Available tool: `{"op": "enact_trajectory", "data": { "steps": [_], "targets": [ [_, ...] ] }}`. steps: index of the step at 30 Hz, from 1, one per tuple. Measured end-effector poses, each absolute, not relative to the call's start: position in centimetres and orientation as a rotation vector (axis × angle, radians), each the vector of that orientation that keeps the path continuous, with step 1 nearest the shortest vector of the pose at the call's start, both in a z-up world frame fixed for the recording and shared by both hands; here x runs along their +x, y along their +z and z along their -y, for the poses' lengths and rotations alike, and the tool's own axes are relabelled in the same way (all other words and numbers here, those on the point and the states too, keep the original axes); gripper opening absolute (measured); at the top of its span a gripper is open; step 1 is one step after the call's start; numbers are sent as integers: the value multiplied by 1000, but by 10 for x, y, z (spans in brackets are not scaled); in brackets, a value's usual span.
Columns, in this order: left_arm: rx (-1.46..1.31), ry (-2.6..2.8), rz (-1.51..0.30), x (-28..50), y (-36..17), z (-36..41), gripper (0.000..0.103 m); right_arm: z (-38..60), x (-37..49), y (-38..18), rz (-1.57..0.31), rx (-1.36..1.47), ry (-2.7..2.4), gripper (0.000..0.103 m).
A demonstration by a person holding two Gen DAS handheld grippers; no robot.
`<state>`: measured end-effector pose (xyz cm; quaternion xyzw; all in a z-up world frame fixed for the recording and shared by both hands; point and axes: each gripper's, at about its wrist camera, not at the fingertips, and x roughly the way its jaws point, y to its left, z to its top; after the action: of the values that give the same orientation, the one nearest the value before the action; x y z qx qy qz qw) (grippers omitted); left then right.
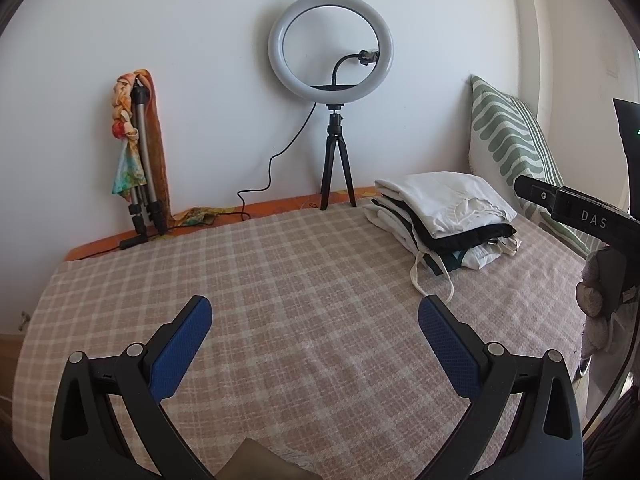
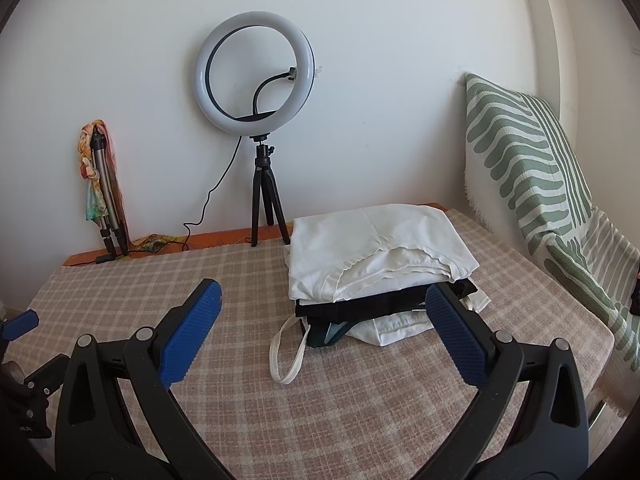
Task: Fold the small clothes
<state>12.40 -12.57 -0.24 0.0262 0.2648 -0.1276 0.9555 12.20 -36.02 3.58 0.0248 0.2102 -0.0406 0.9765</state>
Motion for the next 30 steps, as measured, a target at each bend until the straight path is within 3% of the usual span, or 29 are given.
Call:
{"op": "enact_trajectory", "data": {
  "steps": [30],
  "targets": [
    [54,-266,-557,124,-4,124,103,360,129,26,-439,41,-51,103]
  ]
}}
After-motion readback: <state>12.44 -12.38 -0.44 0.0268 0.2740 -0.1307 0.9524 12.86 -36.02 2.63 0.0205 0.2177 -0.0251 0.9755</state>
